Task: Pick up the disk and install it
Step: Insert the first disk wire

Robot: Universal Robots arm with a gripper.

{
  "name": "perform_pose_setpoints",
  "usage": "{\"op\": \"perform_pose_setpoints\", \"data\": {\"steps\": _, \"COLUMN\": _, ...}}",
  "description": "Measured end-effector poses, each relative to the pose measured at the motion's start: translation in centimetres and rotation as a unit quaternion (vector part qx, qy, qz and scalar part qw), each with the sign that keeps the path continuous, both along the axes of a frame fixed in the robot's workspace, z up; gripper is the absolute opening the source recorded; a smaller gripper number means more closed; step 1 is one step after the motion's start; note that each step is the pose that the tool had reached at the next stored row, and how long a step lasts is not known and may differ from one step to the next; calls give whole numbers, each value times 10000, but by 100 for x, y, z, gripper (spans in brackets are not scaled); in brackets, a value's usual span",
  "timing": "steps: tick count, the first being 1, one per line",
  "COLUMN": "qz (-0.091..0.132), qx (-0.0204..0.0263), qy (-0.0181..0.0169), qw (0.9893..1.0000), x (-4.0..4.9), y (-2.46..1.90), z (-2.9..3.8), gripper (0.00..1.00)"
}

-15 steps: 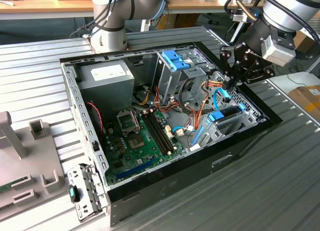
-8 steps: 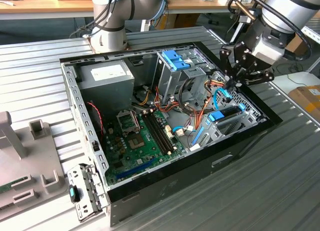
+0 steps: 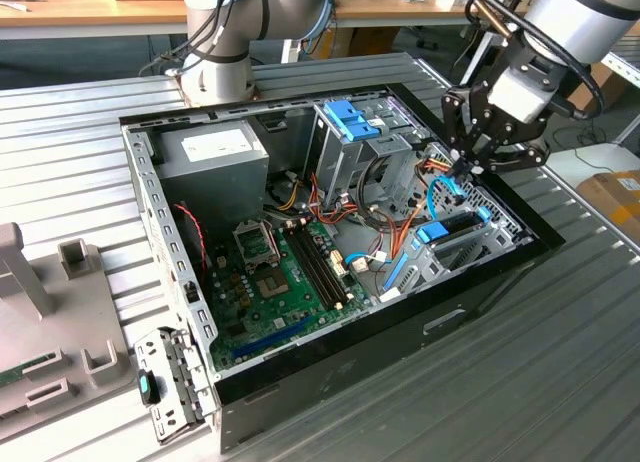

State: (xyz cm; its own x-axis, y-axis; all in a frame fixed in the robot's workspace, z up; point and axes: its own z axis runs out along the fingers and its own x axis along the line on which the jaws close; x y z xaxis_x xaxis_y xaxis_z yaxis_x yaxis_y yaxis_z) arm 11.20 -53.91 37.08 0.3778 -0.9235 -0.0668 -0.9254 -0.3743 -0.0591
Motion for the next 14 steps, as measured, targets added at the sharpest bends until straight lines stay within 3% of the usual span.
{"op": "perform_pose_setpoints", "data": {"steps": 3, "qz": -160, "qx": 0, "qy": 0, "qw": 9999, "x": -2, "y": -1, "z": 0, "gripper": 16}}
{"op": "perform_pose_setpoints", "data": {"steps": 9, "qz": -238, "qx": 8, "qy": 0, "qw": 9997, "x": -63, "y": -7, "z": 0, "gripper": 16}}
{"op": "perform_pose_setpoints", "data": {"steps": 14, "qz": -406, "qx": 9, "qy": 0, "qw": 9992, "x": -30, "y": -30, "z": 0, "gripper": 16}}
